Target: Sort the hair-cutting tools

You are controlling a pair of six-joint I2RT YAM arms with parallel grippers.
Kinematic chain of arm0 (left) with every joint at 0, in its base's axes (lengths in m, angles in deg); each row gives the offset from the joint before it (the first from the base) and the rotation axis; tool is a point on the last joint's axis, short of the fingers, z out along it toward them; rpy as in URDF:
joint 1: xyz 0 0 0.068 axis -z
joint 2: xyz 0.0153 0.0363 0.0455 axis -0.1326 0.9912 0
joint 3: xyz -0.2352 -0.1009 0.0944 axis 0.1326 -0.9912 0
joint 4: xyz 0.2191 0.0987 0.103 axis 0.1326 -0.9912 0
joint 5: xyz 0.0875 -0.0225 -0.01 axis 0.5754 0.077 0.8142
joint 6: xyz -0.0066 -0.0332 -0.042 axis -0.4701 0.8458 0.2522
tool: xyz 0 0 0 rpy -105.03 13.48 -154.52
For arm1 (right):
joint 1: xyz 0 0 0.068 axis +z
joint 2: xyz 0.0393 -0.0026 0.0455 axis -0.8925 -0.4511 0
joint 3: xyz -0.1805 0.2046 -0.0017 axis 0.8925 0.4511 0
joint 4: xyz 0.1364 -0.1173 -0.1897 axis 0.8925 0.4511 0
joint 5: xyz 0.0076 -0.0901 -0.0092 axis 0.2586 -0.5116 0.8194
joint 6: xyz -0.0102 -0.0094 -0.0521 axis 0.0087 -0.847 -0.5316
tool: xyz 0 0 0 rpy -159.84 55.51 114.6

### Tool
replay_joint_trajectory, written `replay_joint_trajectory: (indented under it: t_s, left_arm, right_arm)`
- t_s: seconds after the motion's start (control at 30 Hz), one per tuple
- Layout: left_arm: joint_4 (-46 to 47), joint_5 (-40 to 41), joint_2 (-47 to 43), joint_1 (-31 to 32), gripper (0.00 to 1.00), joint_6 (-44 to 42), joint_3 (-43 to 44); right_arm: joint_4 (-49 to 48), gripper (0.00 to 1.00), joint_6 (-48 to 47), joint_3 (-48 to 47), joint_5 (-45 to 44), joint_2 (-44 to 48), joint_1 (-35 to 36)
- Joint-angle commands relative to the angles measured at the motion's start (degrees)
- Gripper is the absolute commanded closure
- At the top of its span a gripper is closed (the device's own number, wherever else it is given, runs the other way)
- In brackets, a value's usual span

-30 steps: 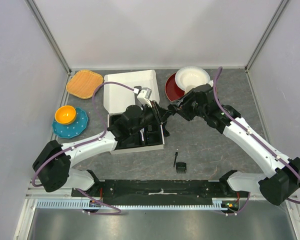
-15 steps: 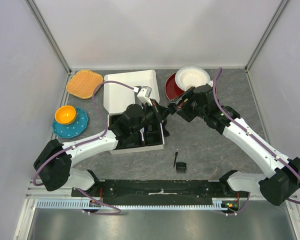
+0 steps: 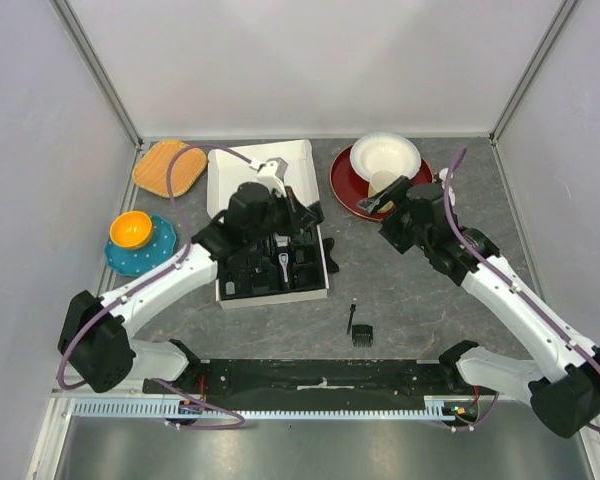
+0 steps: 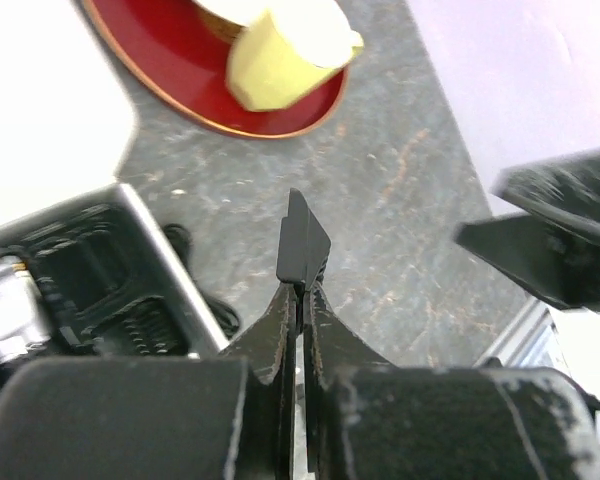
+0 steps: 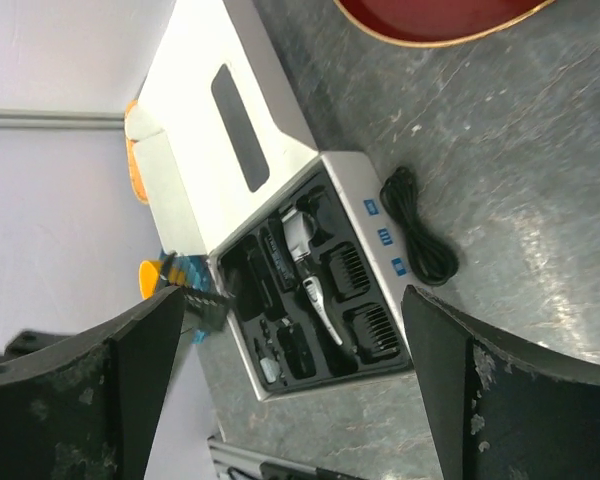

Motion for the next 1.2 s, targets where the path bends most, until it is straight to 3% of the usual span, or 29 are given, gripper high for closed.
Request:
replay_joint_trajectory:
  t_s: [0.0, 0.17, 0.4, 1.17]
  left_arm:
    - [-15.9, -10.05, 3.03, -8.21, 0.98, -4.34, 6.68]
    - [-26.28, -17.97, 13.3, -13.23, 0.98, -7.42, 15.21]
    - [-27.78, -24.29, 24.03, -17.1, 0.98, -7.07, 21.19]
    - [-28.84, -33.88, 35.56, -21.06, 0.98, -9.18, 25.59]
  right_arm:
    - [2.43, 0.04, -5.67, 2.0, -7.73, 4.39, -0.2]
    - [6.48, 0.05, -9.46, 5.68, -12.3, 7.12, -0.29]
    - [7.98, 0.05, -7.97, 12.37, -10.74, 9.85, -0.29]
    - [7.72, 0.07, -7.44, 15.19, -7.13, 4.66, -0.29]
